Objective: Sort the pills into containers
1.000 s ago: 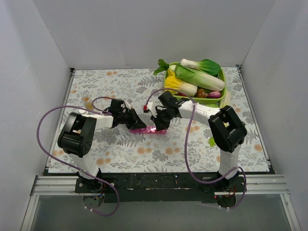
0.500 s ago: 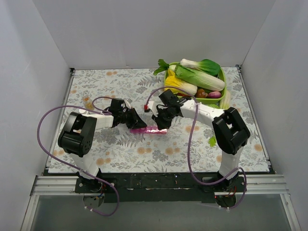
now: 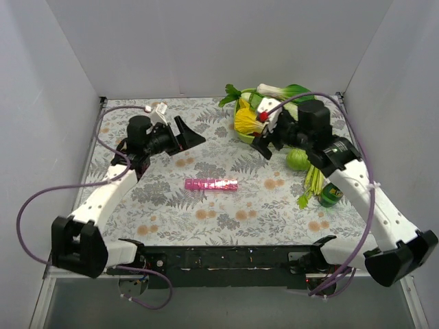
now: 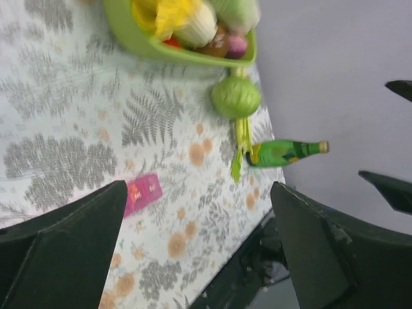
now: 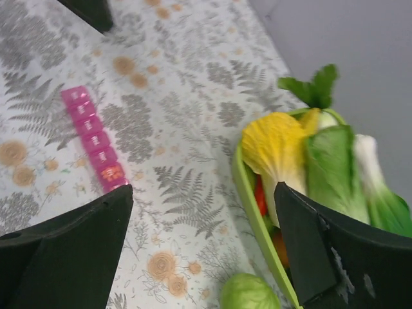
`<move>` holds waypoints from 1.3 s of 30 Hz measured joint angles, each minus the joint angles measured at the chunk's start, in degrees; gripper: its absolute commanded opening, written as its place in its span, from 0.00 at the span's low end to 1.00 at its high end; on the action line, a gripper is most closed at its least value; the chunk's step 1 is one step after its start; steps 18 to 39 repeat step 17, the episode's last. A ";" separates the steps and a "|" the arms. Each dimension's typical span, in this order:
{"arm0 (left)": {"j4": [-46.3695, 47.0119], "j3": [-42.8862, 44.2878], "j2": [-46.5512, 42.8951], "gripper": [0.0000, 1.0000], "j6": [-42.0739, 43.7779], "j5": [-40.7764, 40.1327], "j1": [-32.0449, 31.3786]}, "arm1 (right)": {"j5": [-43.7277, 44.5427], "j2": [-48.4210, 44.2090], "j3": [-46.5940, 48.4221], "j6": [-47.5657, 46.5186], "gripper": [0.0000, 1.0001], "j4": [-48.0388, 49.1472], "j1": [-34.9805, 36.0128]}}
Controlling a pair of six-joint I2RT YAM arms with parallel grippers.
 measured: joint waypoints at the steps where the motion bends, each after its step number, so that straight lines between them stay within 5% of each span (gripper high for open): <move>1: -0.44 0.59 -3.39 0.98 1.36 -0.96 0.42 | 0.92 -2.16 0.00 1.51 0.98 0.55 -1.18; 7: -5.03 3.80 -22.45 0.98 8.92 -8.41 2.14 | 3.10 -7.65 1.14 13.07 0.98 2.36 -9.40; 15: -15.56 9.73 -34.73 0.98 15.23 -14.99 2.14 | 5.90 -10.43 0.55 25.00 0.98 3.02 -14.88; 39: -17.38 9.73 -36.00 0.98 15.69 -15.72 2.14 | 5.68 -11.15 0.09 26.45 0.98 3.08 -15.65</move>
